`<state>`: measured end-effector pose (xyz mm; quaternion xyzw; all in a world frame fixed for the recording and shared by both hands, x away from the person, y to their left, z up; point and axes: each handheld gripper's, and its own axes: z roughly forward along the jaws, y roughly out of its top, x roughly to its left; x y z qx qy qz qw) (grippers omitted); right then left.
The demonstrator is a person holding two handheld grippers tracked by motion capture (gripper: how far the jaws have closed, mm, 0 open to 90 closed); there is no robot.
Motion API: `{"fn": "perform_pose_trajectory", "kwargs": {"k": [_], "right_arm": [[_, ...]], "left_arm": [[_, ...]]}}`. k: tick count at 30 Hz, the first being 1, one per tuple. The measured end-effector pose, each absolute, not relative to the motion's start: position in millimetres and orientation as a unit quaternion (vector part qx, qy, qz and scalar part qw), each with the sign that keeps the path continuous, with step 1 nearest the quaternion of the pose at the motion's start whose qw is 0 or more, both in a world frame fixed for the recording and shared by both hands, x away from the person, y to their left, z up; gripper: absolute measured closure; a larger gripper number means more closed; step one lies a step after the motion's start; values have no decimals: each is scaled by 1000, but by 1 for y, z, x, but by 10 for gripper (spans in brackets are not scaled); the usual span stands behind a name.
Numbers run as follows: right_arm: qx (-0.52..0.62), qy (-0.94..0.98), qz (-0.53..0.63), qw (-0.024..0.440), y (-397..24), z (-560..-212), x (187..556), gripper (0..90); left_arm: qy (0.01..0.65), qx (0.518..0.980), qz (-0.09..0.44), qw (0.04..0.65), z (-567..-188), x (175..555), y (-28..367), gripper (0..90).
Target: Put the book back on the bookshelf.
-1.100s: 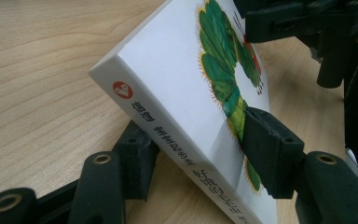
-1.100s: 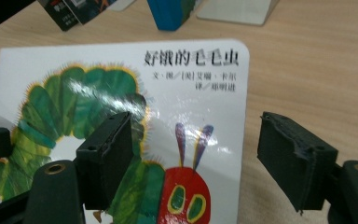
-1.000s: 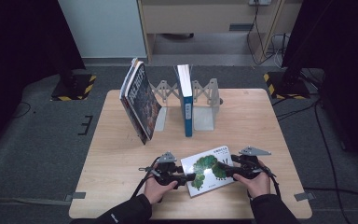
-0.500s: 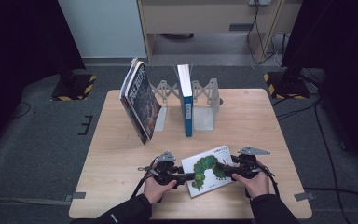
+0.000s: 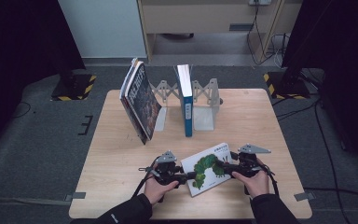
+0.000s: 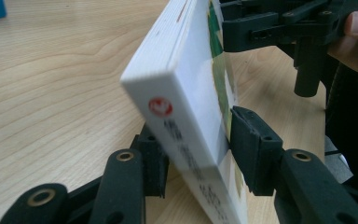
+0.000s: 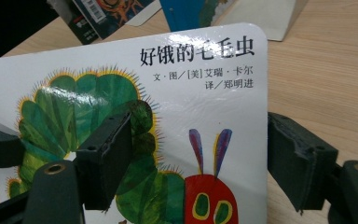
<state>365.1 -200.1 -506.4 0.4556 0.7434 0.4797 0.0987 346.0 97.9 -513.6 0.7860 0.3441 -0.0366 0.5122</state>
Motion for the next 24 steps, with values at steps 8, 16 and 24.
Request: {"fn": "perform_pose_trajectory", "kwargs": {"k": [8, 16, 24], "right_arm": [[446, 746, 488, 84, -196, -505, 364, 271], [441, 743, 495, 90, -197, -503, 363, 280], [440, 745, 492, 99, -200, -502, 363, 307]], "left_arm": [[335, 789, -43, 512, -513, 343, 94, 619], [329, 796, -29, 507, -508, 340, 93, 643], [330, 799, -23, 502, -502, 339, 93, 683]]}}
